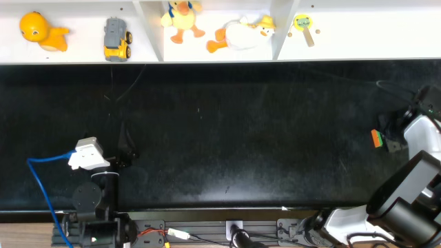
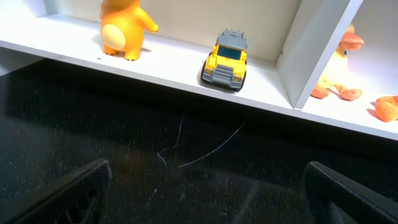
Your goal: Store Toys
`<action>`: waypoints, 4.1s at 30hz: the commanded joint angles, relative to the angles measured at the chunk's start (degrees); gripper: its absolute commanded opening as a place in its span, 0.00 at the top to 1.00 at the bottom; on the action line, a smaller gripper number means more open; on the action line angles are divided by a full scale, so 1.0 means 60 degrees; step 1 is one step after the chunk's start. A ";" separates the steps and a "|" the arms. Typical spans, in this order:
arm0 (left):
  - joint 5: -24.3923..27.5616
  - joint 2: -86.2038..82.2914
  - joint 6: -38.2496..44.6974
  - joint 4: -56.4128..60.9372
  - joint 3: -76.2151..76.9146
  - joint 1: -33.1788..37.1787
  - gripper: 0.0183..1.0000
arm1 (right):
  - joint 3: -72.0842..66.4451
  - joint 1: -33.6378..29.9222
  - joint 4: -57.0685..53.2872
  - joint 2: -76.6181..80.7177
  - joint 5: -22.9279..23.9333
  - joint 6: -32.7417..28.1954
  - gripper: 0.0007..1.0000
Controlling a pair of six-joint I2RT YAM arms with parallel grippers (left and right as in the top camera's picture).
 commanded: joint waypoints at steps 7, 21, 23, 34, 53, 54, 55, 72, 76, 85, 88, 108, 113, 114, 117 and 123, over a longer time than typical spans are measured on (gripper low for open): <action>0.0095 -0.0102 0.0142 -0.0029 -0.0007 0.0066 0.00 | 0.2823 0.0109 -0.1727 0.0175 -0.0357 -0.2091 0.96; 0.0095 -0.0102 0.0142 -0.0033 -0.0007 0.0066 0.00 | 0.4222 0.1978 -0.1362 -0.0073 -0.1803 -0.9635 0.96; 0.0095 -0.0102 0.0142 -0.0029 -0.0007 0.0066 0.00 | 0.4222 0.2175 -0.1053 -0.0073 -0.1938 -0.9628 0.95; 0.0095 -0.0102 0.0138 -0.0029 -0.0007 0.0066 0.00 | 0.4003 0.1902 0.0849 -0.0073 -0.2677 -0.9726 0.95; 0.0091 -0.0102 0.0142 -0.0033 -0.0007 0.0066 0.00 | 0.1993 0.1300 0.5133 -0.0441 -0.4335 -0.9719 0.95; 0.0095 -0.0102 0.0142 -0.0029 -0.0007 0.0066 0.00 | 0.1985 0.1300 0.5257 -0.0448 -0.4339 -0.9734 0.95; 0.0095 -0.0102 0.0142 -0.0033 -0.0007 0.0066 0.00 | 0.1960 0.1297 0.5399 -0.0448 -0.4353 -0.9734 0.95; 0.0095 -0.0102 0.0142 -0.0029 -0.0007 0.0066 0.00 | -0.0681 0.1162 1.1140 -0.0160 -0.5304 -1.0316 0.95; 0.0095 -0.0102 0.0142 -0.0033 -0.0007 0.0066 0.00 | -0.0681 0.1144 1.2808 0.0707 -0.5366 -0.9275 0.95; 0.0095 -0.0102 0.0142 -0.0033 -0.0007 0.0066 0.00 | -0.0656 0.1049 1.6010 0.2535 -0.6768 -0.8003 0.95; 0.0095 -0.0102 0.0142 -0.0029 -0.0007 0.0066 0.00 | -0.0583 0.1049 1.6130 0.2710 -0.6841 -0.7610 0.96; 0.0095 -0.0102 0.0142 -0.0033 -0.0007 0.0066 0.00 | 0.0954 0.0933 1.4076 0.3289 -0.6317 -0.8349 0.96; 0.0095 -0.0102 0.0142 -0.0033 -0.0007 0.0066 0.00 | 0.1042 0.0980 1.3522 0.3377 -0.6262 -0.8699 0.95; 0.0095 -0.0102 0.0142 -0.0033 -0.0007 0.0066 0.00 | 0.1042 0.0980 1.3540 0.3399 -0.6262 -0.8692 0.95; 0.0095 -0.0102 0.0142 -0.0029 -0.0007 0.0066 0.00 | 0.1042 0.0984 1.3500 0.3486 -0.6266 -0.8641 0.96; 0.0095 -0.0102 0.0142 -0.0033 -0.0007 0.0066 0.00 | 0.1042 0.0984 1.3537 0.3501 -0.6313 -0.7956 0.75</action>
